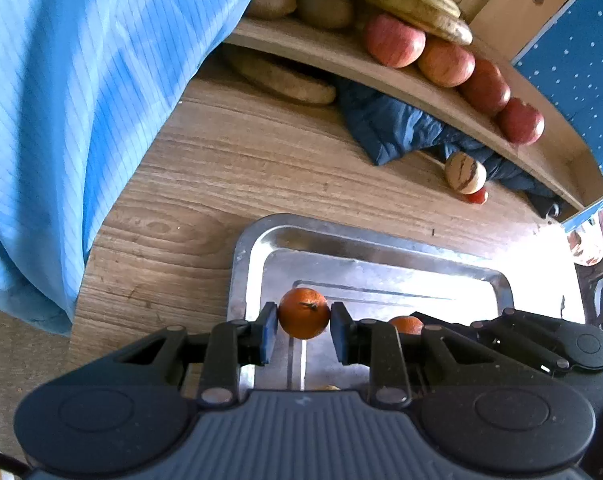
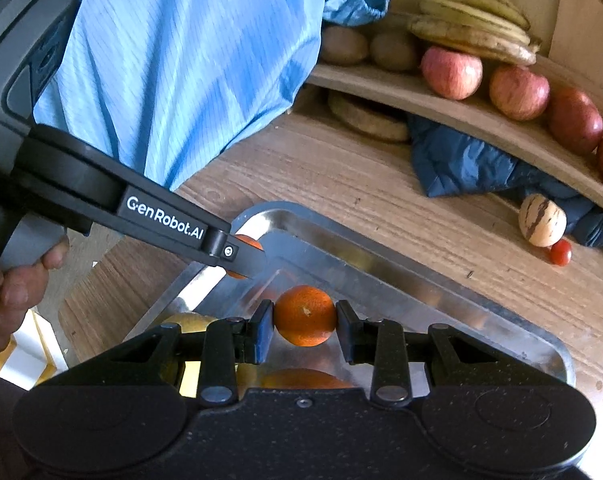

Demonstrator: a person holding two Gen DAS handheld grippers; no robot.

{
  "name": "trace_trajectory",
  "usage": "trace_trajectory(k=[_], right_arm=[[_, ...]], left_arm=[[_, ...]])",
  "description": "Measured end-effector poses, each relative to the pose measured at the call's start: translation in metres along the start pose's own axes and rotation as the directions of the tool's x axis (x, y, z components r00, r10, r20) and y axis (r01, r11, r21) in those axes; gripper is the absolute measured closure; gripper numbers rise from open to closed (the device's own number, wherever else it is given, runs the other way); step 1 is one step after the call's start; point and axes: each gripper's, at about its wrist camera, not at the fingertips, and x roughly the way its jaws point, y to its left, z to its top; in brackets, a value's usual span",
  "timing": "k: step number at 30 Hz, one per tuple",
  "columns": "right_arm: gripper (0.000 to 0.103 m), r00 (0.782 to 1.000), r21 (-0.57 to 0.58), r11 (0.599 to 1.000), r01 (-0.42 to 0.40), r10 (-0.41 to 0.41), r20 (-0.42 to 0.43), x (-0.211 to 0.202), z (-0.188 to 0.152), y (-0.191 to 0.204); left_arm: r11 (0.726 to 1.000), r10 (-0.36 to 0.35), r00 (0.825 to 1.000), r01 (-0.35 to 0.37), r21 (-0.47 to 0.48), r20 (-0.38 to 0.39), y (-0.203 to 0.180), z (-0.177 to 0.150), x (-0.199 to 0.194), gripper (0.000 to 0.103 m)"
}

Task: Organize fruits
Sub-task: 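Carry the tangerine with the left tool while the right tool carries its tangerine over the tray, then open the left gripper releasing its tangerine while the right gripper releases its tangerine into the tray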

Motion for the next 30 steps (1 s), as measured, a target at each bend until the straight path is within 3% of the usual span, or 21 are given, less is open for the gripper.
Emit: trace_trajectory(k=[10,24,30], right_arm=[[0.068,0.998,0.026,1.0,-0.005,0.006,-0.06,0.014,0.0,0.001],[0.067,0.997,0.037,0.999,-0.004,0.007,-0.073,0.018,0.0,-0.001],[0.057,0.998,0.039,0.999,0.006,-0.004,-0.06,0.012,-0.002,-0.003]], left_arm=[[1.0,0.01,0.999,-0.01,0.021,-0.034,0.0,0.002,0.011,0.071],[1.0,0.022,0.999,-0.022,0.015,-0.036,0.0,0.003,0.011,0.069],[1.0,0.021,1.0,-0.021,0.01,-0.008,0.0,0.0,0.001,0.055]])
